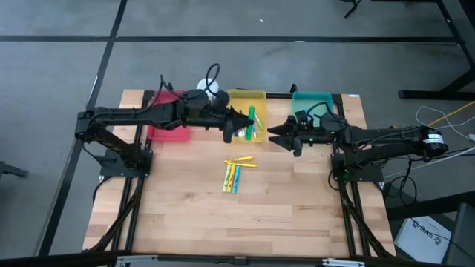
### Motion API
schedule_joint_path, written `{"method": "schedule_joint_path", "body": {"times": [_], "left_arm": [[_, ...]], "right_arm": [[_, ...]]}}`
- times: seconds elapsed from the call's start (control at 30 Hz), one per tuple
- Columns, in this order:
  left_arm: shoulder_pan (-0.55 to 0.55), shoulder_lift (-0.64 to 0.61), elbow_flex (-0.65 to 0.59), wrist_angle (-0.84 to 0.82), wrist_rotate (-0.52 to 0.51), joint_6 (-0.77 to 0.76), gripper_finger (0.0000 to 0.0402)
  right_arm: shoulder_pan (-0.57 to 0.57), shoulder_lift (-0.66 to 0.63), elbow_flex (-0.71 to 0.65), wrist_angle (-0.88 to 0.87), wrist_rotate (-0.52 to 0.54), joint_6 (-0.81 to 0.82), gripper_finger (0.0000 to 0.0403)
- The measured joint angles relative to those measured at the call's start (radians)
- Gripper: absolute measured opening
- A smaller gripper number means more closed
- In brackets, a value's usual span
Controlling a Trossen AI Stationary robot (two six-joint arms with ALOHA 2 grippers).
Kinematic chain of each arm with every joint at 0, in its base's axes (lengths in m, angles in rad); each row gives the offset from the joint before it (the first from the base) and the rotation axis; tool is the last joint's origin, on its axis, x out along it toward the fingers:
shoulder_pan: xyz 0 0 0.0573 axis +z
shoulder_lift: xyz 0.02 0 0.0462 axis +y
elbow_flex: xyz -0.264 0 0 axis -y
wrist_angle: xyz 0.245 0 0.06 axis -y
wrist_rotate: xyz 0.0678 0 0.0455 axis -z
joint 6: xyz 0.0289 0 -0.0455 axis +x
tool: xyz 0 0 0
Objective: Pick & Place Markers
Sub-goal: Put the green highlighter into the blue bin
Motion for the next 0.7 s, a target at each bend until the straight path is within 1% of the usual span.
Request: {"method": "schedule_joint_path", "body": {"times": [0.17,0.5,0.7], "left_arm": [[-0.013,0.002,0.0,0.013,0.007,0.014,0.0058],[-0.015,0.002,0.0,0.013,0.008,0.02,0.0058],[-0.016,0.002,0.0,0.012,0.012,0.045,0.0057]], "right_arm": [[0.0,0.015,0.0,0.083,0.0,-0.045,0.0263],[0.0,0.123,0.002,0.26,0.0,-0.045,0.0263],[0.0,0.2,0.074,0.261,-0.003,-0.105,0.0263]]}}
